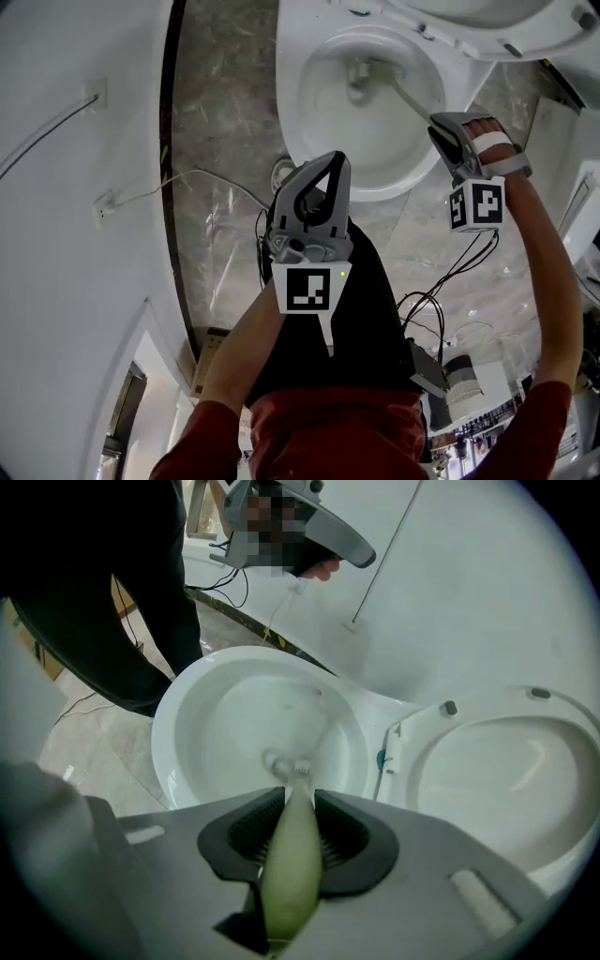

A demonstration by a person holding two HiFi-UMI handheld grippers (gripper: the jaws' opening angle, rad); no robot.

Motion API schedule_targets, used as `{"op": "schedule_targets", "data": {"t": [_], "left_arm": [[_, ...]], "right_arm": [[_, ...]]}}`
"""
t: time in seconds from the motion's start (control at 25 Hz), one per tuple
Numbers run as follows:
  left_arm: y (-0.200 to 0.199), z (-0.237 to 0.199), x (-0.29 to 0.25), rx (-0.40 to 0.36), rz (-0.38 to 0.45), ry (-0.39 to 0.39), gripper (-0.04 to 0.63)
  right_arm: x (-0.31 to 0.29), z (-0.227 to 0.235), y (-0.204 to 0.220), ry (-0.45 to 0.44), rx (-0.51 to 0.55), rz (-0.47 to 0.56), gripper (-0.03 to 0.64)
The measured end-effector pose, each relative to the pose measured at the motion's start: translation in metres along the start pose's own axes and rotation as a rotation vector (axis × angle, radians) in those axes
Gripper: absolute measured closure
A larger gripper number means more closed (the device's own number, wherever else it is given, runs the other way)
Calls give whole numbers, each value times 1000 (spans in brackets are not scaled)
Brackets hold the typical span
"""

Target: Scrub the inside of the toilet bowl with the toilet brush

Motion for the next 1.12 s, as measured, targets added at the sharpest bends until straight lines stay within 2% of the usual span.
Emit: {"op": "schedule_targets", "data": {"t": [0.24, 0.4, 0.52, 0.72, 0.88, 1.12], "left_arm": [[1, -8, 11, 18, -3, -33, 591], [4, -8, 13, 13, -15, -21, 591], [3, -5, 13, 2, -20, 2, 591], [-1, 3, 9, -24, -14, 63, 590], [0, 9, 6, -40, -39, 117, 591], [0, 7, 0, -68, -55, 165, 591]], "right_arm": [[-9, 10, -9, -11, 0, -15, 507], [-9, -2, -5, -17, -91, -35, 508], [-5, -16, -4, -4, -200, -46, 507], [3, -39, -11, 27, -462, -53, 506], [9, -61, -22, 47, -740, -49, 506], [14, -91, -55, 51, -1218, -22, 506]]}}
Point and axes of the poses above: the fingertips, and each gripper's own axes: x backward along the fingers, z to its right, y out of its underside, the point moved 6 cm from there along x, backward along the fingers, and after that the axes turned 6 degrees about -z, right-handed, at the moved point
